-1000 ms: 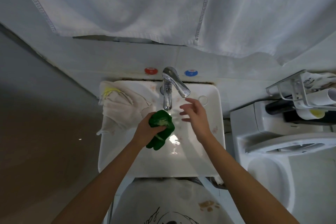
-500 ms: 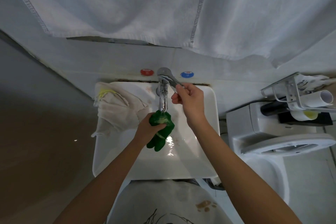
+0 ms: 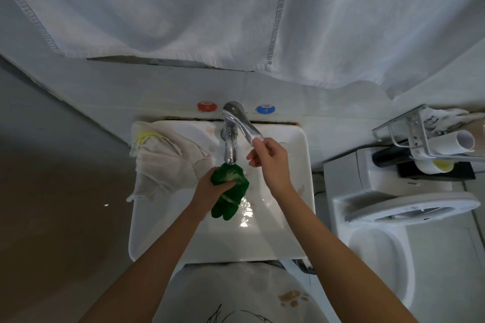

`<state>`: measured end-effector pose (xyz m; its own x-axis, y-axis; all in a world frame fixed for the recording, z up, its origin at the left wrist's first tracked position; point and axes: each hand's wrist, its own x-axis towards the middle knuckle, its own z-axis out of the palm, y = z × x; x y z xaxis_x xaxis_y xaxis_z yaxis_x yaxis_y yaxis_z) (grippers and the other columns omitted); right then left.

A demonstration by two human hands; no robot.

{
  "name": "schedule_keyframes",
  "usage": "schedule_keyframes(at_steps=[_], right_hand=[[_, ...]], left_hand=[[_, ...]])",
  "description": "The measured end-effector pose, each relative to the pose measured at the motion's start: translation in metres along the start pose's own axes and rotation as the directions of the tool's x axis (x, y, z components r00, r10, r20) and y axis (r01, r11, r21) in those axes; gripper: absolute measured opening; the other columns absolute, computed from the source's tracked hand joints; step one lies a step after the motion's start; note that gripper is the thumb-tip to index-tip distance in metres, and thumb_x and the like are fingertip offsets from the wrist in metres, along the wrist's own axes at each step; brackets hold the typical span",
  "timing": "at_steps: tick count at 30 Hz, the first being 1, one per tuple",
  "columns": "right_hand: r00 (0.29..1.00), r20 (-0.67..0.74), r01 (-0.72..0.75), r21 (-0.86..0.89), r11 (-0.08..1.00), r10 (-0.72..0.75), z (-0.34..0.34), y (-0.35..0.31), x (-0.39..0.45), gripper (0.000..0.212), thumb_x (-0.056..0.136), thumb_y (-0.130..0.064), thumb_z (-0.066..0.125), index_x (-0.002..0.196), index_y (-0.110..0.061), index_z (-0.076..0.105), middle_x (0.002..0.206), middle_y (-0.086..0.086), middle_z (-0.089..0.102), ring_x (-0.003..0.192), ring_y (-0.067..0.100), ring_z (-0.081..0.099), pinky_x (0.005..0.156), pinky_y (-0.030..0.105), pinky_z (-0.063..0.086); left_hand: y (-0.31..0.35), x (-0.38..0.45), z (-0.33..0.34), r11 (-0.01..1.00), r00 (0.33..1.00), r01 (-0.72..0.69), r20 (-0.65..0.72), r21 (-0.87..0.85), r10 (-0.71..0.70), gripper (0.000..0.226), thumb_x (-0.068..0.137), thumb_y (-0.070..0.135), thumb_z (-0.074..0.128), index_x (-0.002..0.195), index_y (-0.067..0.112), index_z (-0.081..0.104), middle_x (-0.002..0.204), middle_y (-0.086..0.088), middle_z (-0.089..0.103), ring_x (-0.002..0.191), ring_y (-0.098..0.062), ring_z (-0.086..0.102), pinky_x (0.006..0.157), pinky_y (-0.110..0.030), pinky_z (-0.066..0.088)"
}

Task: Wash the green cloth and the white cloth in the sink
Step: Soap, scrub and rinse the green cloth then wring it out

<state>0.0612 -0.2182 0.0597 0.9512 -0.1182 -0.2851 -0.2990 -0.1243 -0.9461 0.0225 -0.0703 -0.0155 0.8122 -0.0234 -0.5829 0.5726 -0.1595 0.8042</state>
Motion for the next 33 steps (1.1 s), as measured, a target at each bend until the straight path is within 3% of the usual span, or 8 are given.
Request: schedule_keyframes(at_steps=[4, 7, 13, 17, 21, 24, 29, 33], right_hand=[[0.969, -0.244, -0.003, -0.109, 0.994, -0.024, -0.012, 0.041, -0.007, 0.016, 0.093, -0.025, 0.063, 0.102, -0.012, 0.064, 0.085, -0.001, 0.064, 0.076, 0.012, 0.061, 0.072, 0.029, 0.055], [0.916, -0.392, -0.025, -0.268, 0.963, -0.085, -0.02, 0.063, -0.009, 0.04, 0.084, -0.03, 0.074, 0.116, -0.013, 0.057, 0.098, -0.002, 0.056, 0.082, 0.012, 0.053, 0.075, 0.03, 0.049], [0.955, -0.292, -0.132, -0.297, 0.946, 0.042, -0.027, 0.083, 0.029, 0.081, 0.08, -0.033, 0.077, 0.146, -0.013, 0.034, 0.144, 0.005, 0.045, 0.132, 0.021, 0.043, 0.11, 0.037, 0.037], [0.967, -0.252, -0.12, -0.323, 0.939, 0.037, -0.029, 0.09, 0.045, 0.056, 0.087, -0.03, 0.071, 0.135, -0.013, 0.048, 0.134, 0.006, 0.056, 0.122, 0.023, 0.052, 0.105, 0.034, 0.041], [0.969, -0.246, -0.069, -0.256, 0.964, 0.004, -0.031, 0.086, 0.042, 0.032, 0.086, -0.021, 0.072, 0.114, -0.012, 0.058, 0.108, 0.003, 0.065, 0.101, 0.02, 0.06, 0.084, 0.013, 0.044], [0.961, -0.277, -0.055, -0.212, 0.976, -0.006, -0.034, 0.08, 0.031, 0.028, 0.084, -0.023, 0.074, 0.107, -0.012, 0.062, 0.102, 0.004, 0.068, 0.093, 0.016, 0.062, 0.087, 0.024, 0.048], [0.958, -0.283, 0.024, -0.067, 0.997, -0.042, -0.043, 0.055, 0.002, 0.022, 0.086, -0.013, 0.072, 0.106, -0.01, 0.064, 0.092, -0.006, 0.067, 0.081, -0.005, 0.062, 0.074, 0.009, 0.047], [0.955, -0.249, 0.146, -0.079, 0.986, -0.161, -0.041, 0.03, -0.023, 0.025, 0.076, -0.03, 0.072, 0.093, -0.015, 0.061, 0.086, -0.009, 0.064, 0.077, -0.004, 0.059, 0.072, 0.009, 0.046]], left_hand=[[-0.004, -0.004, -0.002, 0.998, 0.999, 0.034, -0.012, -0.057, -0.035, 0.035, 0.082, 0.017, 0.073, 0.111, 0.021, 0.054, 0.102, 0.004, 0.061, 0.095, -0.009, 0.058, 0.078, -0.022, 0.046], [-0.007, -0.005, -0.004, 0.998, 0.999, 0.051, -0.015, -0.045, -0.052, 0.035, 0.081, 0.018, 0.073, 0.11, 0.021, 0.053, 0.101, 0.004, 0.06, 0.093, -0.009, 0.058, 0.078, -0.023, 0.047], [-0.009, -0.008, -0.009, 0.993, 0.993, 0.118, 0.011, 0.0, -0.118, 0.048, 0.077, 0.024, 0.078, 0.115, 0.014, 0.05, 0.105, -0.002, 0.058, 0.093, -0.013, 0.058, 0.079, -0.026, 0.048], [-0.007, -0.012, -0.014, 0.989, 0.989, 0.143, 0.034, -0.037, -0.142, 0.058, 0.073, 0.025, 0.081, 0.119, 0.012, 0.048, 0.11, -0.005, 0.058, 0.097, -0.015, 0.058, 0.083, -0.03, 0.049], [-0.006, -0.015, -0.019, 0.99, 0.991, 0.135, 0.023, -0.041, -0.134, 0.055, 0.075, 0.02, 0.079, 0.119, 0.011, 0.047, 0.112, -0.005, 0.058, 0.1, -0.016, 0.059, 0.082, -0.028, 0.05], [-0.005, -0.018, -0.021, 0.992, 0.993, 0.12, 0.002, -0.037, -0.12, 0.053, 0.076, 0.02, 0.079, 0.118, 0.012, 0.047, 0.112, -0.005, 0.058, 0.101, -0.017, 0.059, 0.081, -0.027, 0.05], [0.002, -0.026, -0.019, 0.997, 0.996, 0.074, -0.046, -0.037, -0.075, 0.048, 0.079, 0.021, 0.076, 0.115, 0.015, 0.046, 0.105, 0.002, 0.056, 0.095, -0.011, 0.057, 0.076, -0.022, 0.048], [0.005, -0.033, -0.019, 1.0, 0.999, 0.029, -0.035, -0.003, -0.029, 0.047, 0.08, 0.023, 0.075, 0.116, 0.017, 0.045, 0.104, 0.004, 0.056, 0.095, -0.011, 0.058, 0.08, -0.025, 0.048]])
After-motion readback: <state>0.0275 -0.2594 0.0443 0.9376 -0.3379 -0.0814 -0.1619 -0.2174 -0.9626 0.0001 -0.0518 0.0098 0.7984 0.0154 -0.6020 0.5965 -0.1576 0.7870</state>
